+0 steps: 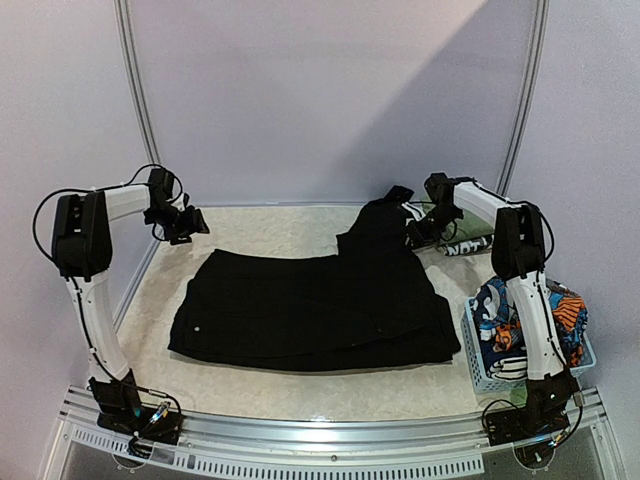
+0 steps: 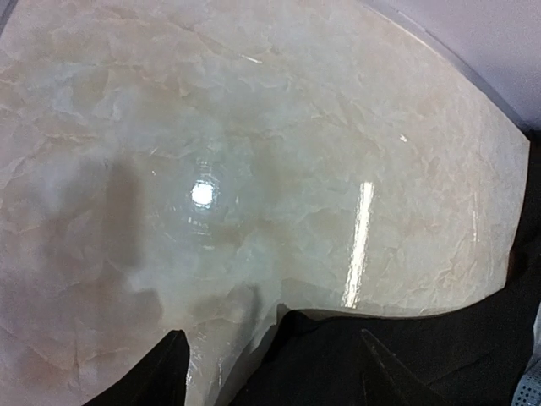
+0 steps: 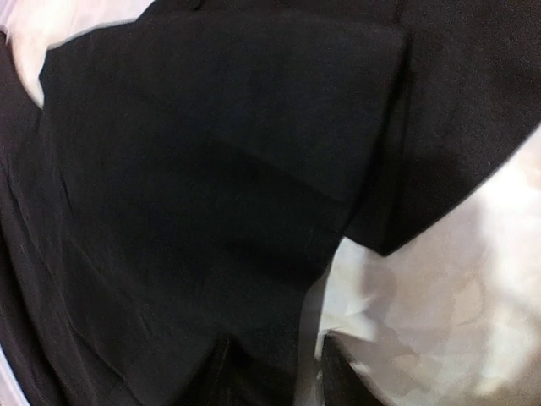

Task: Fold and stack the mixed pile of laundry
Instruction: Pick up the 1/3-folded shirt from the center of the board.

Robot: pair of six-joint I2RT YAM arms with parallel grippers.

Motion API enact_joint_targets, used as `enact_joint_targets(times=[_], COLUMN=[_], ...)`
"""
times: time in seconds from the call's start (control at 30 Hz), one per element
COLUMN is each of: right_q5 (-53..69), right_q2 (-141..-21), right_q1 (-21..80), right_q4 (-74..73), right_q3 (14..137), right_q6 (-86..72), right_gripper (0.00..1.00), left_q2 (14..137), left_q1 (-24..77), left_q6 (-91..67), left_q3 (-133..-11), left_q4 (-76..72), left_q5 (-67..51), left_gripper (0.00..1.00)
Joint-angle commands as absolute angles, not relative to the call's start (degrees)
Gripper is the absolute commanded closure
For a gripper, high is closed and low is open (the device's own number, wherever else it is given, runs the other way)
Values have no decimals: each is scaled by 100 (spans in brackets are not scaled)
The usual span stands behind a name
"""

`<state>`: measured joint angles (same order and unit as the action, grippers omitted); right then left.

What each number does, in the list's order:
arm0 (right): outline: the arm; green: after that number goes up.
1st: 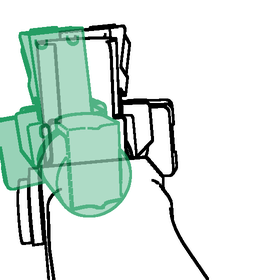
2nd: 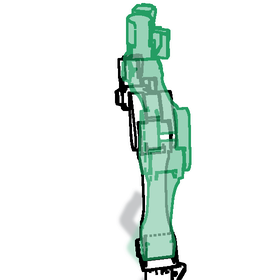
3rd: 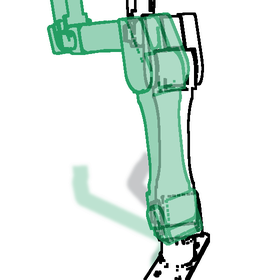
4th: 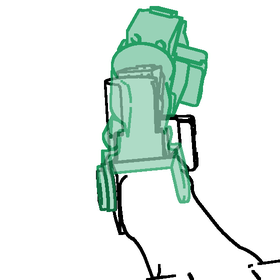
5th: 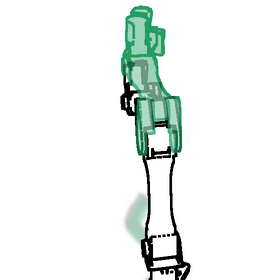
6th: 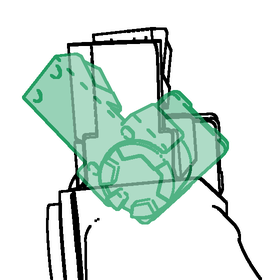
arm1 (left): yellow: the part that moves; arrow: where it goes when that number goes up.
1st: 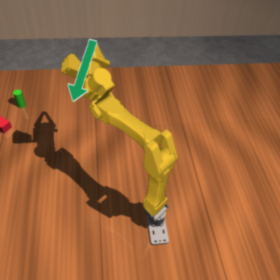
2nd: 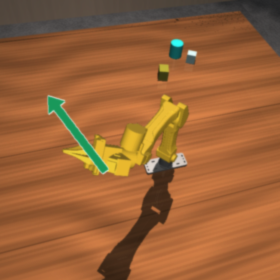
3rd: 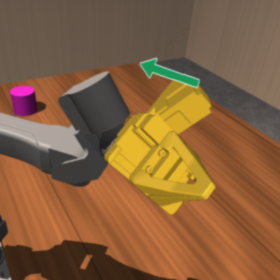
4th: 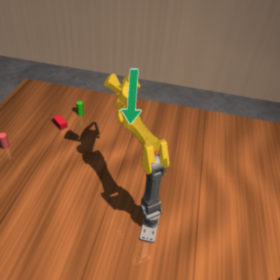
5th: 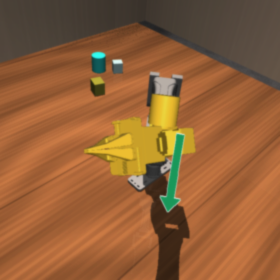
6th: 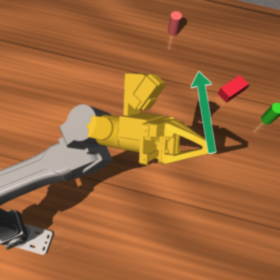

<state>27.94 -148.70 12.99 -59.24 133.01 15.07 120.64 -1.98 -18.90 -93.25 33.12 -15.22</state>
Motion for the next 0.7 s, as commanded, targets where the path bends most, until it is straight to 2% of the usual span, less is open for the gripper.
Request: enact_joint_targets(times=[0.0, 0.13, 0.17, 0.37, 0.57, 0.6, 0.63, 0.67], right_q5=[3055, 3165, 3191, 3162, 3390, 3419, 3439, 3471], right_q2=[-15160, -15035, -14978, -14445, -14515, -14548, -14566, -14599], right_q1=[1264, 1121, 1079, 923, 923, 925, 923, 923], right_q4=[-6152, -6028, -5924, -5571, -5561, -5560, -5563, -5571], right_q3=[13522, 13409, 13326, 12766, 12686, 12696, 12692, 12696], right_q6=[1466, 1374, 1330, 1225, 1201, 1197, 1182, 1179], right_gripper=[77, 97, 99, 100, 100, 100, 100, 100], left_q2=[12262, 12551, 12624, 12780, 13132, 13212, 13294, 13416], left_q1=[-318, -353, -350, -356, -356, -352, -337, -317], left_q6=[-1833, -1595, -1507, -1080, -841, -825, -807, -768], left_q3=[-9333, -9662, -9753, -9822, -10041, -10083, -10154, -10244], left_q4=[3121, 3366, 3456, 3618, 3741, 3733, 3722, 3736], left_q5=[-1984, -2372, -2429, -2390, -2841, -2943, -3072, -3198], left_gripper=[34, 34, 33, 31, 30, 24, 4, 1])
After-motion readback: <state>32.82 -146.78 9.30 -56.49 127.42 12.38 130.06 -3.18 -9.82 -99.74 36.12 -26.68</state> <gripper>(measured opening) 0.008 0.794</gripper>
